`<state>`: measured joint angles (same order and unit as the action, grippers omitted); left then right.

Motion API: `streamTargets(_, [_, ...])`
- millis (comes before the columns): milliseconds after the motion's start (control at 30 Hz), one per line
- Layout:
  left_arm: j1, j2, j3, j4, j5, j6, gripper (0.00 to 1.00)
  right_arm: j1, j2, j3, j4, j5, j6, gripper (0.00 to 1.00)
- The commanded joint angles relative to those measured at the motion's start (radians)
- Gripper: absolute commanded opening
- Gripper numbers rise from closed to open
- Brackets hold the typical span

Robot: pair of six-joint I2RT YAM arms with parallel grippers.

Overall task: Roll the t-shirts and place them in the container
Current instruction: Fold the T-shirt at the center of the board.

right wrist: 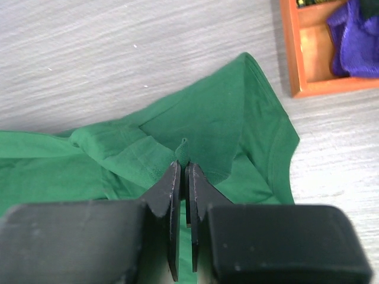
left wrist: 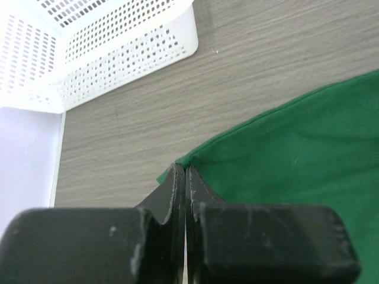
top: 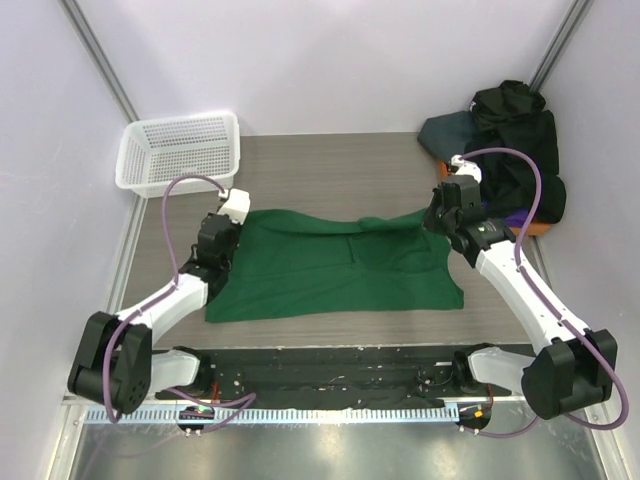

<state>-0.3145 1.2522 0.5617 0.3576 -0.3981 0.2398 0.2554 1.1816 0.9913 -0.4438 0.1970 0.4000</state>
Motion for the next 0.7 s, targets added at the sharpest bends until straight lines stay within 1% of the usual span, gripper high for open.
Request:
streamTargets(0, [0.003, -0.094, -0.081, 0.115, 0.010, 0.009, 0.00, 0.004, -0.053, -0.011, 0.005, 0.044, 0.013, 0.06])
streamTargets(67, [0.003, -0.125, -0.098, 0.135, 0.001, 0.015, 0.00, 0.004, -0.068, -0.019, 0.002, 0.045, 0.016, 0.06])
streamTargets(267, [0.005, -0.154, -0.121, 0.110, -0.005, -0.004, 0.00, 0.002, -0.114, -0.046, -0.016, 0.053, 0.028, 0.06])
streamTargets(467, [0.005, -0.214, -0.189, 0.144, 0.053, 0.012, 0.00, 0.002, -0.178, -0.094, -0.033, 0.050, 0.043, 0.06])
streamTargets(667, [0.003, -0.249, -0.230, 0.144, 0.005, -0.010, 0.00, 0.002, -0.255, -0.166, -0.042, 0.044, 0.085, 0.06])
